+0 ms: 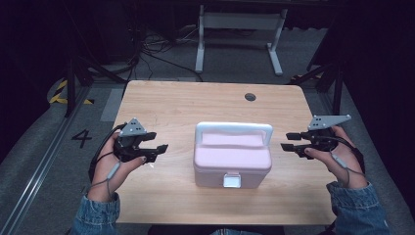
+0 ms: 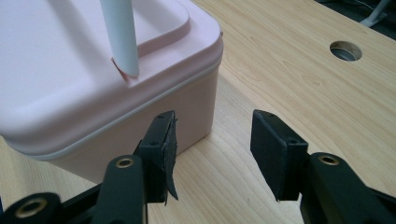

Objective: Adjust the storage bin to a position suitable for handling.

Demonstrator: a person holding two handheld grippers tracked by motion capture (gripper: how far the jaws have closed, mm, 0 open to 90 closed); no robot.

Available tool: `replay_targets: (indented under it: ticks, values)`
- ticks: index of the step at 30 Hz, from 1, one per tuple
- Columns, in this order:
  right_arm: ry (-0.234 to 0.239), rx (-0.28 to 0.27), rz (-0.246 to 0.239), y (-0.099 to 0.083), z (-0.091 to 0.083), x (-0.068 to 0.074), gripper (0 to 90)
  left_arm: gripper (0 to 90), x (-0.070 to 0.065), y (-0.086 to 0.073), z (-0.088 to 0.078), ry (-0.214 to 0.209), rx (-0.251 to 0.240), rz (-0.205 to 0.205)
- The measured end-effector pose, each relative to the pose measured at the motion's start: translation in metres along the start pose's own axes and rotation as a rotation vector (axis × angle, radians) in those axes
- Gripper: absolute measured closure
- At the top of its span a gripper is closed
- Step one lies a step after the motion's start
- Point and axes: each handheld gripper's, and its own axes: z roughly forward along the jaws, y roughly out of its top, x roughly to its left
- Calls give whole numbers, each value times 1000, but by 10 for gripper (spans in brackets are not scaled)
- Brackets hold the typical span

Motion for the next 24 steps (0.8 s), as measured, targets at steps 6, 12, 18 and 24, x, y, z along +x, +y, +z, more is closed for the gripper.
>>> replay_targets:
  ticks: [6, 12, 18, 24]
  values:
    - [-10, -1, 8, -3, -4, 1, 514, 420, -10, 12, 5, -39, -68, -11]
    - [-20, -2, 13, -6, -6, 2, 513, 420, -18, 24, 15, -65, -97, -5]
    - [-32, -6, 26, -11, -10, 3, 513, 441, -29, 36, 28, -108, -110, -39]
    - [-39, -3, 40, -16, -13, 4, 512, 422, -36, 43, 40, -119, -152, -32]
